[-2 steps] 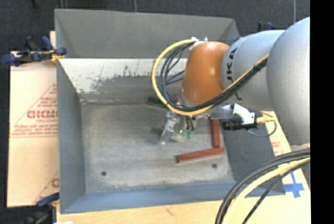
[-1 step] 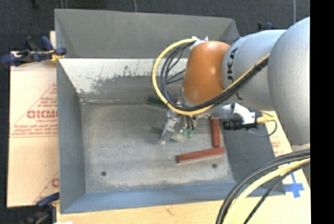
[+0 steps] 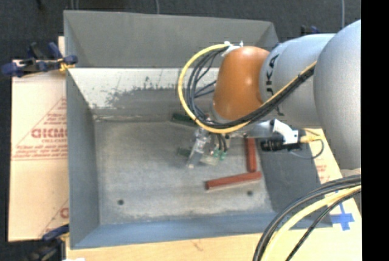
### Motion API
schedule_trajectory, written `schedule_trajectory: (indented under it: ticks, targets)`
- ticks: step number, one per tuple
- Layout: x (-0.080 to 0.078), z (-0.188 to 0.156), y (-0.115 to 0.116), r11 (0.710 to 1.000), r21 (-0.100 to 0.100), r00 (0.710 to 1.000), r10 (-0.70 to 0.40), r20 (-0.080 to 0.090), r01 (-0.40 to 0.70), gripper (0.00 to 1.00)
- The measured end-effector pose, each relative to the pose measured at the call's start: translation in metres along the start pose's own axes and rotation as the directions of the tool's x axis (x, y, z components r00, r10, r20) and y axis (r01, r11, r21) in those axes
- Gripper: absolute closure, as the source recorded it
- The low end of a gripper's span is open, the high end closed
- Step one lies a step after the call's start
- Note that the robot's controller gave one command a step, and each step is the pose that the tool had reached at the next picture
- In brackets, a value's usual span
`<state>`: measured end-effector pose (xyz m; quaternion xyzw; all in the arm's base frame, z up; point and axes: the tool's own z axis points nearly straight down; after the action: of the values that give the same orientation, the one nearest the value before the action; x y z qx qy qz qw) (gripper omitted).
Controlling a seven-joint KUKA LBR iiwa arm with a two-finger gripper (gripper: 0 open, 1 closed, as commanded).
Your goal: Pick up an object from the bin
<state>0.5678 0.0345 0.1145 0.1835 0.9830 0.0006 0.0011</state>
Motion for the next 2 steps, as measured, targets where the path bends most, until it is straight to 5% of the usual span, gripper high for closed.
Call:
schedule_trajectory:
  ticks: [2]
  targets:
    - [0.000, -0.027, 0.000, 1.000, 0.000, 1.000, 0.000, -0.001, 0.000, 1.00]
